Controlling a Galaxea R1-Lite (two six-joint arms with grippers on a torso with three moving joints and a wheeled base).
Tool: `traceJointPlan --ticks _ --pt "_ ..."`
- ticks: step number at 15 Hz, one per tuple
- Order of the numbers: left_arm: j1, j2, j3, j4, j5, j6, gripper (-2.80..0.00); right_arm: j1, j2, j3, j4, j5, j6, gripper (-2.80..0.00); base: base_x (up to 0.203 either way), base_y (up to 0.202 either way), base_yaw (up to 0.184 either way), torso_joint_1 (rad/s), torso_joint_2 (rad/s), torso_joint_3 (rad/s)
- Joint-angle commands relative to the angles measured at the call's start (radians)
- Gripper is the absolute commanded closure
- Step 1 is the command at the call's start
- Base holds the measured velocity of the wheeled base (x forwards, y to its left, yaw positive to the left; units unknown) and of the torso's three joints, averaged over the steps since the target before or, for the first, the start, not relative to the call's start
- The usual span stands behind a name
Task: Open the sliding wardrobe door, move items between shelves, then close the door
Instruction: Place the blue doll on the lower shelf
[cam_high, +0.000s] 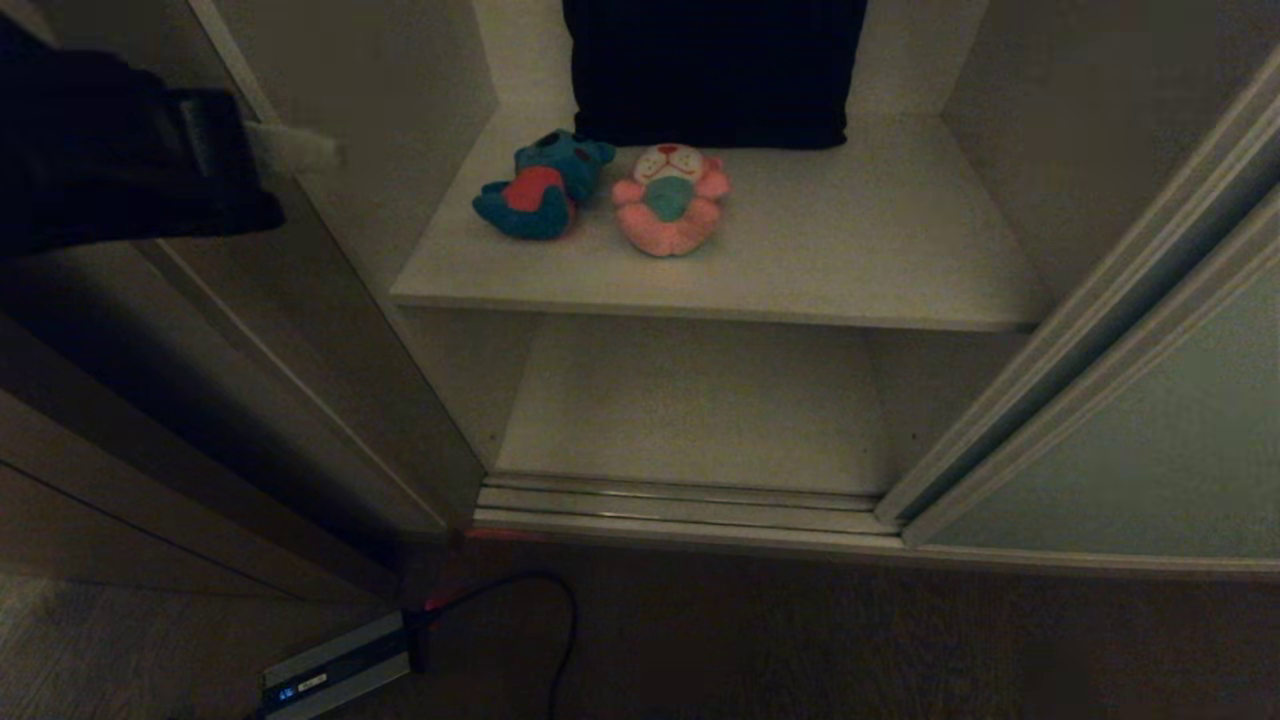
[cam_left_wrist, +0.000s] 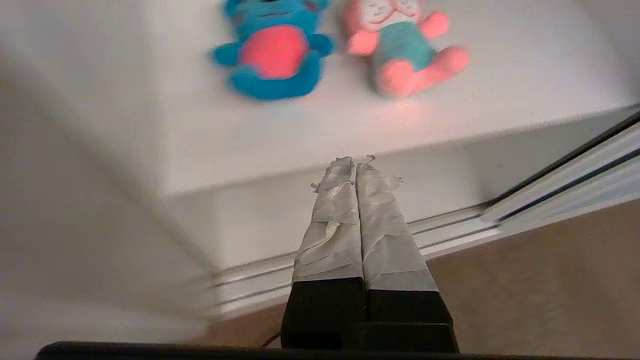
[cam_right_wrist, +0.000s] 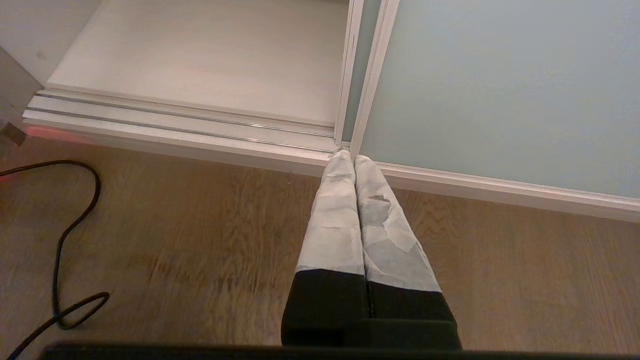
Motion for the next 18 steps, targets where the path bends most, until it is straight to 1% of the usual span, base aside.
traceJointPlan --ticks 1,5,7,10,12,14,16,18 --pt "-0.043 0.177 -0.118 0.01 0.019 -0.015 -2.8 0.0 0.0 0.005 0.001 0.0 0.0 0.0 0.0 0.0 0.0 0.0 0.0 0.0" --pt "-0.071 0.349 -0.271 0.062 0.105 -0.026 -2.8 0.0 0.0 0.005 0.0 0.0 -0.001 0.0 0.0 0.0 0.0 0.0 0.0 0.0" --pt "-0.072 0.422 -0.35 0.049 0.167 -0.026 -2.8 0.0 0.0 0.004 0.0 0.0 -0.001 0.0 0.0 0.0 0.0 0.0 0.0 0.0" --pt "-0.075 0.503 -0.482 0.038 0.204 -0.018 -2.8 0.0 0.0 0.003 0.0 0.0 -0.001 0.0 0.0 0.0 0.0 0.0 0.0 0.0" --pt "-0.091 0.572 -0.56 0.022 0.279 -0.003 -2.8 0.0 0.0 0.005 0.001 0.0 -0.001 0.0 0.0 0.0 0.0 0.0 0.0 0.0" --pt "-0.1 0.641 -0.57 -0.048 0.316 0.049 -2.8 0.0 0.0 0.003 0.0 0.0 0.0 0.0 0.0 0.0 0.0 0.0 0.0 0.0" --pt "-0.1 0.687 -0.572 -0.106 0.338 0.063 -2.8 0.0 0.0 0.005 0.001 0.0 0.0 0.0 0.0 0.0 0.0 0.0 0.0 0.0" --pt "-0.099 0.727 -0.573 -0.187 0.379 0.074 -2.8 0.0 0.0 0.005 0.0 0.0 0.0 0.0 0.0 0.0 0.0 0.0 0.0 0.0"
